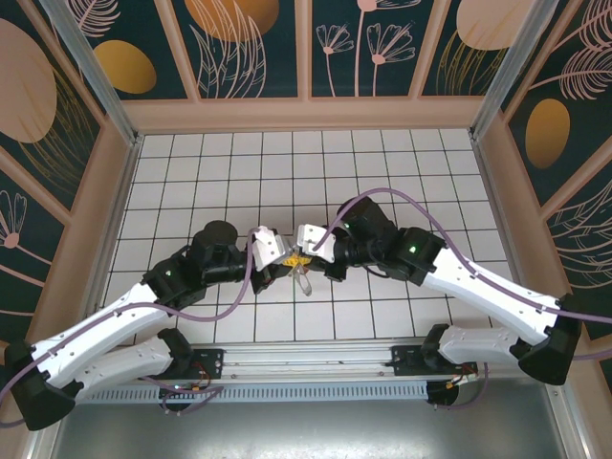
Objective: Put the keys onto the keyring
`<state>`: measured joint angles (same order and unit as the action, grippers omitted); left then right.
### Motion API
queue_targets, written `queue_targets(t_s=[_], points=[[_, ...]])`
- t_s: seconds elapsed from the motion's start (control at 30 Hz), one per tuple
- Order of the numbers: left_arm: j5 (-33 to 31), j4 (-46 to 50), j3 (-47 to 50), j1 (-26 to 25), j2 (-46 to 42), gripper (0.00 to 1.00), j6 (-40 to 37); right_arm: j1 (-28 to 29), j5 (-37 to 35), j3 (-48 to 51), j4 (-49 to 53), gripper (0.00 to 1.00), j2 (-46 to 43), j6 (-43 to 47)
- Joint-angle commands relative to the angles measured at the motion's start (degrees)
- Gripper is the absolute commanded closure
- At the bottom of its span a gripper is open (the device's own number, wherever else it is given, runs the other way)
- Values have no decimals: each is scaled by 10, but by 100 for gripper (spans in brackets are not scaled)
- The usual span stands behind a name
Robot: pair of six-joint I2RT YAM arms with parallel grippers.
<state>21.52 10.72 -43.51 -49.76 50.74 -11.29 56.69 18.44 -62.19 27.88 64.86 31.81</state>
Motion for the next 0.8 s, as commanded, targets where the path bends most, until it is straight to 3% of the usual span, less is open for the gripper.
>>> queue_targets(t_s=[0.0,0.1,0.37,0.5,0.57,0.77], points=[[30,-85,15,-5,-29,100,24,2,73,19,-76,81,-30,-20],[63,-120,28,-5,-47,100,40,-5,102,31,-86,77,-31,-34],[123,-229,77,-5,-77,100,89,-9,162,49,-110,78,-38,-38],[127,-263,93,-5,-87,100,96,-12,175,57,-122,88,-45,-39],[124,-258,90,-5,-87,100,96,-14,176,58,-122,100,-47,-35],[48,-133,40,-5,-56,98,53,-29,118,48,-115,100,-48,-26]])
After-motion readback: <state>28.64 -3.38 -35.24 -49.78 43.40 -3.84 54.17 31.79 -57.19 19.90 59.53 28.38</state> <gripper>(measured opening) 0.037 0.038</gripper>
